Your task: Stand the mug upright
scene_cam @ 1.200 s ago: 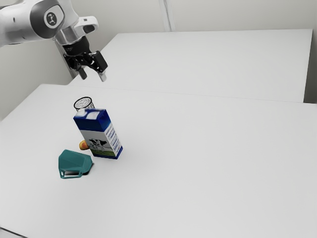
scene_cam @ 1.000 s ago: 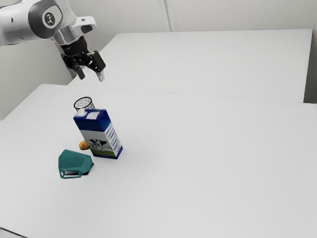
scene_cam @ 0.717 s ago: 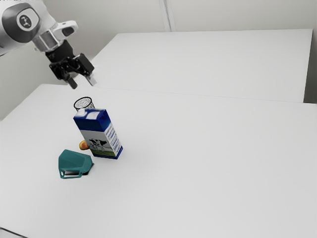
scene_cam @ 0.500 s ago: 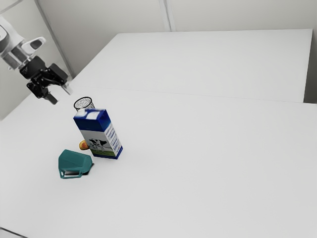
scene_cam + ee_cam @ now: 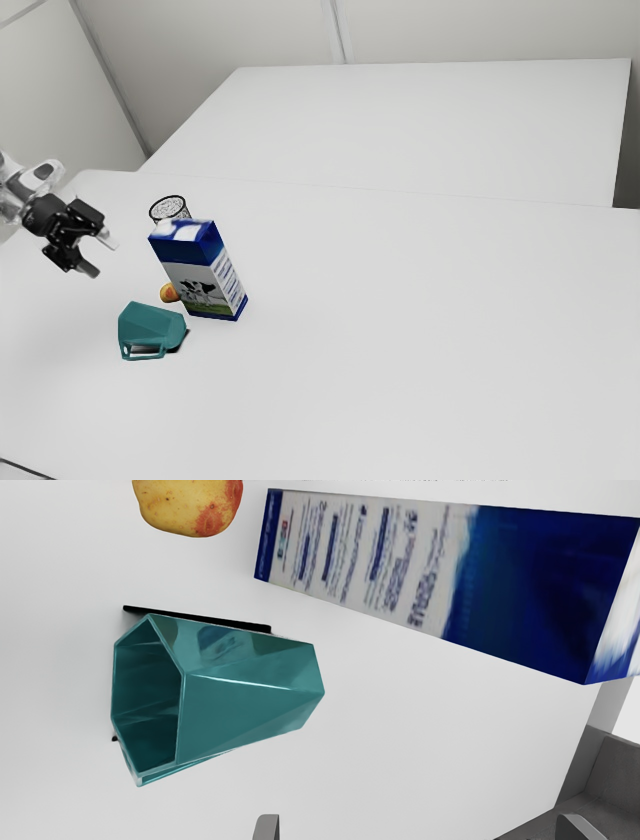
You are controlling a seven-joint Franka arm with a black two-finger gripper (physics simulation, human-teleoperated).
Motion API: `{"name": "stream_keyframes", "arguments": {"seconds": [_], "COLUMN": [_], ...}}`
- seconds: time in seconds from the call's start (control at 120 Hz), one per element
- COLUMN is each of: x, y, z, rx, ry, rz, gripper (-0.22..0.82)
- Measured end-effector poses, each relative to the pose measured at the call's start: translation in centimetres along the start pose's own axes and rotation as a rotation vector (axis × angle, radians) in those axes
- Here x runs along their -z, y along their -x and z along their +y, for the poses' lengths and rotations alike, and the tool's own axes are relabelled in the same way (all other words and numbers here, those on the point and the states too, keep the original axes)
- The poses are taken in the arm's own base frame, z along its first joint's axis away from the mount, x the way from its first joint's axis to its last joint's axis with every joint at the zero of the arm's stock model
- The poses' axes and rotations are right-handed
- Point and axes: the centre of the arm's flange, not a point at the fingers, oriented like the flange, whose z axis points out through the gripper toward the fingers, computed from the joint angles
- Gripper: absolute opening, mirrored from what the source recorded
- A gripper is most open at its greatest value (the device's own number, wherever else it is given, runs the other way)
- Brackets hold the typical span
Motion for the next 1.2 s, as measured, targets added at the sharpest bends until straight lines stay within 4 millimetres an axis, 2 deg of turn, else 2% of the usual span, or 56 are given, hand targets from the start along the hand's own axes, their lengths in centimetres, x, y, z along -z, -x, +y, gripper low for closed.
{"name": "stream_keyframes", "arguments": {"seconds": [0.167,0.383,0.517,0.642,0.775,1.083,1.117,1.2], "x": [-0.9,-4.1,-5.7,-7.6,-9.3,-10.5,-10.5,-10.5], "y": [-0.7,-1.9,-2.3,-2.3,-2.2,0.1,0.2,0.2], "z": [-4.6,-10.3,-12.4,-13.1,-12.2,-11.4,-11.4,-11.3], "rx": [-0.035,-0.071,-0.097,-0.123,-0.168,-0.221,-0.227,-0.24], "ry": [0.081,0.178,0.211,0.246,0.29,0.332,0.333,0.333], "rz": [0.04,0.079,0.089,0.089,0.083,0.084,0.084,0.084], "gripper": [0.6,0.6,0.6,0.6,0.6,0.6,0.54,0.3]}}
